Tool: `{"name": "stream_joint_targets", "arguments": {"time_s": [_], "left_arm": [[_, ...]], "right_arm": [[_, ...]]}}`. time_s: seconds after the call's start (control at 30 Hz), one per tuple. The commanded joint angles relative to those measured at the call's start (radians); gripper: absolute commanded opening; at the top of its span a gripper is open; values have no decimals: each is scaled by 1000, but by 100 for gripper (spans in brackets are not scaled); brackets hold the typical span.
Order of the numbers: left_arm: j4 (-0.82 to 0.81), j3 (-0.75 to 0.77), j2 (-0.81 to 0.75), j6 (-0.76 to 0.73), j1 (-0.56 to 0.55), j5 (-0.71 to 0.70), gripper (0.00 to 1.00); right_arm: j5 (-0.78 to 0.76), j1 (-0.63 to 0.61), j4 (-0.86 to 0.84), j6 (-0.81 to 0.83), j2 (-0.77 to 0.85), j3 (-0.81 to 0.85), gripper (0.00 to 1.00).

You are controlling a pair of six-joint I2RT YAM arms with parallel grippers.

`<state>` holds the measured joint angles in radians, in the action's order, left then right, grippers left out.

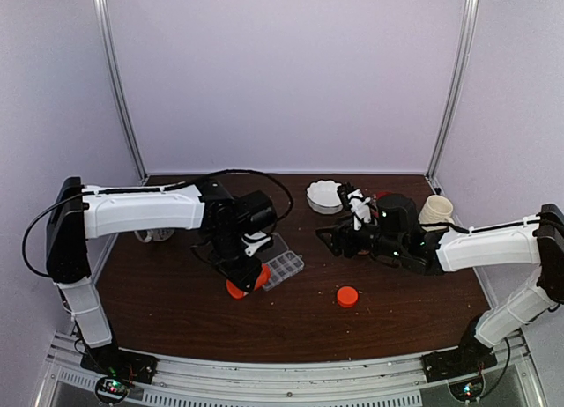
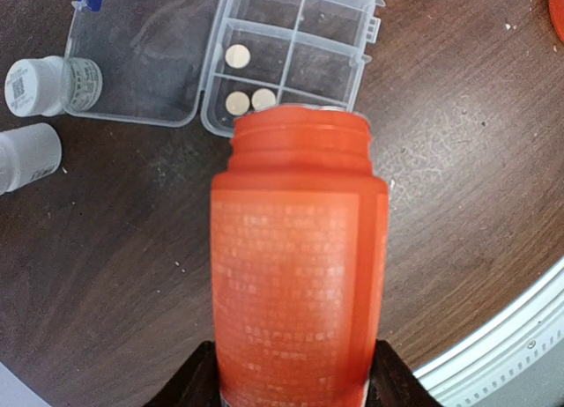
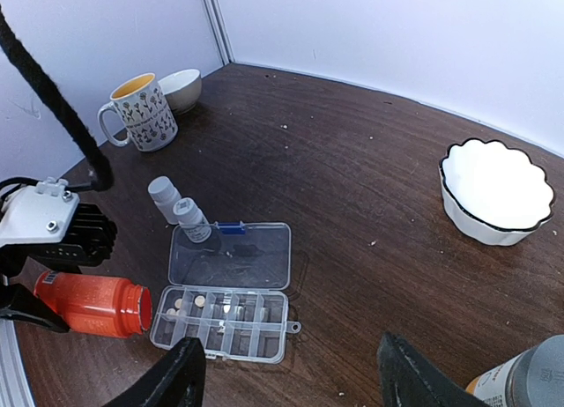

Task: Sort the pills into containers
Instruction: Pour the pill into the compartment of the pill container.

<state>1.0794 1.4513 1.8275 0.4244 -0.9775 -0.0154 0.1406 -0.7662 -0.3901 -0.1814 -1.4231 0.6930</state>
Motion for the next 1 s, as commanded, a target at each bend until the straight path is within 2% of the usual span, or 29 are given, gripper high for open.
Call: {"name": "stream_joint_targets", "arguments": {"time_s": [0.0, 0.73, 0.97], "left_arm": [[58, 62, 24, -28, 6, 9, 0], [60, 85, 104, -62, 13, -7, 0], [114, 135, 105, -65, 16, -8, 0]], "right_arm": [[-16, 0, 6, 13, -6, 14, 70], [-16, 0, 22, 20, -14, 23, 70], [-18, 1, 27, 23, -13, 25, 70]]}}
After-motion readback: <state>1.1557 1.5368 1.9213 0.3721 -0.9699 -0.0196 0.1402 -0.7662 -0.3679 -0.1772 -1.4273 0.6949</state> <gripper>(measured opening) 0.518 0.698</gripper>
